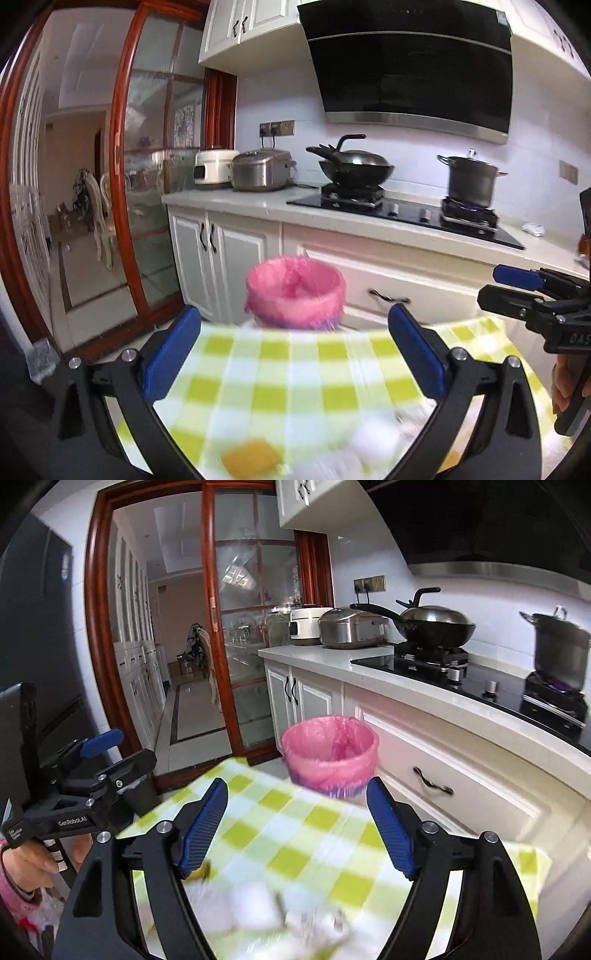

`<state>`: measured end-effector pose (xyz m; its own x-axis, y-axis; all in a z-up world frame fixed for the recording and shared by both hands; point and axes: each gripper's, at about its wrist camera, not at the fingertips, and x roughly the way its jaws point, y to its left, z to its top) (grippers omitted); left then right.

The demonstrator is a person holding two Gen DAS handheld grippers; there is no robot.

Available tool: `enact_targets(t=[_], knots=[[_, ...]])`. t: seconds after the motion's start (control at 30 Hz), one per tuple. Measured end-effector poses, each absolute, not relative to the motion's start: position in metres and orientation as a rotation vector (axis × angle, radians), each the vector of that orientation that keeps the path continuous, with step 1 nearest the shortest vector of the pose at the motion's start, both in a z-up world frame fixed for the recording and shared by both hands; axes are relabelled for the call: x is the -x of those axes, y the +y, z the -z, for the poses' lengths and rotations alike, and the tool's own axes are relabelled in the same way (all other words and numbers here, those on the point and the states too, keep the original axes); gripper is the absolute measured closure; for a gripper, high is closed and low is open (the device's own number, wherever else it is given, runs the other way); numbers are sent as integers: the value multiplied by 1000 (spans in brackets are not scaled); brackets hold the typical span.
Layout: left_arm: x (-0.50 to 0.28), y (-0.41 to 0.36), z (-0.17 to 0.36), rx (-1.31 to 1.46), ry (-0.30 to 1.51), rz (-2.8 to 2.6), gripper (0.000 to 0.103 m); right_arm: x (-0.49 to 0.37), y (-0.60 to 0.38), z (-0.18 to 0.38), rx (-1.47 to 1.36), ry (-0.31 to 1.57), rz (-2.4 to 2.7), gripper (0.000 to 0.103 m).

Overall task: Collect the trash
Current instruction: 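Move both tools back over the table toward the yellow sponges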

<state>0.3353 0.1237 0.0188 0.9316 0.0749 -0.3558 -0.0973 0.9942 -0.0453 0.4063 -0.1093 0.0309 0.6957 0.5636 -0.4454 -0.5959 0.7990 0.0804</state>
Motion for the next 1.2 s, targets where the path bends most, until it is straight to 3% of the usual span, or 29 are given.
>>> enact_targets(t=[0.27, 0.67, 1.2], knots=[[-254, 74, 36, 71, 415, -59, 5, -321, -152, 16, -9, 528, -585, 26], [-213, 51, 124, 52, 542, -70, 5, -278, -160, 117, -15, 677, -463, 26], [-197, 82, 135, 52, 548, -125, 5, -320, -118, 182, 43, 885, -427, 29]])
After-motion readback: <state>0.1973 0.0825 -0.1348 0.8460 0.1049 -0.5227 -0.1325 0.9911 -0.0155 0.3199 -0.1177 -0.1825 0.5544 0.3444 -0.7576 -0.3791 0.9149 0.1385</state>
